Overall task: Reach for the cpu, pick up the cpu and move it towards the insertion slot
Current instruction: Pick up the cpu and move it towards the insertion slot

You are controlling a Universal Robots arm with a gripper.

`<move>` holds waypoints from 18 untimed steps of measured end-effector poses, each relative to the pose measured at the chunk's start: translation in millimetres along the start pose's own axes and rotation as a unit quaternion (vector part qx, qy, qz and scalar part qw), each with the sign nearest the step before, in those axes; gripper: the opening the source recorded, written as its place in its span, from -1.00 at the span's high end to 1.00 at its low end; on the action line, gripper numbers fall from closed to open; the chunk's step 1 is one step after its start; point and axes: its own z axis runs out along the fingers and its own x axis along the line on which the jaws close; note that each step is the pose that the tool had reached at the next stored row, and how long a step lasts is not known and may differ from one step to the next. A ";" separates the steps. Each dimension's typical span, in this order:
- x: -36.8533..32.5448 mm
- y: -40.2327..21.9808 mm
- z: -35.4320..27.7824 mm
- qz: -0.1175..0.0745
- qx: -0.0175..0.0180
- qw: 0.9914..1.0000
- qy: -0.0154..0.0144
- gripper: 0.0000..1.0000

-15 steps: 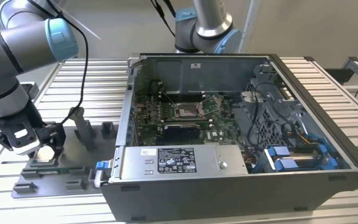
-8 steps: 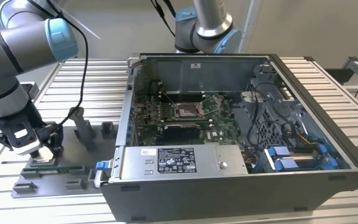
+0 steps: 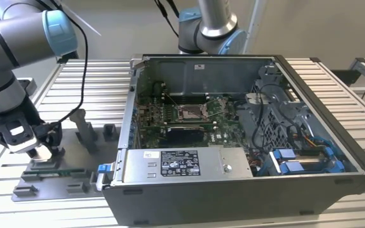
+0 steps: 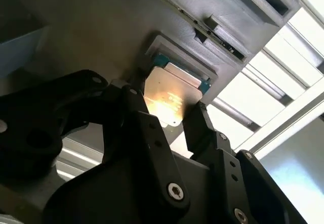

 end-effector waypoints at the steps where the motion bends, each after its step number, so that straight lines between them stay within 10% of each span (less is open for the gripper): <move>1: 0.0 0.1 -2.6 0.000 0.000 1.000 0.000 1.00; 12: 0.1 0.9 -25.8 0.000 0.000 1.000 0.000 1.00; 18: 0.2 1.9 -52.9 0.000 0.000 1.000 0.000 1.00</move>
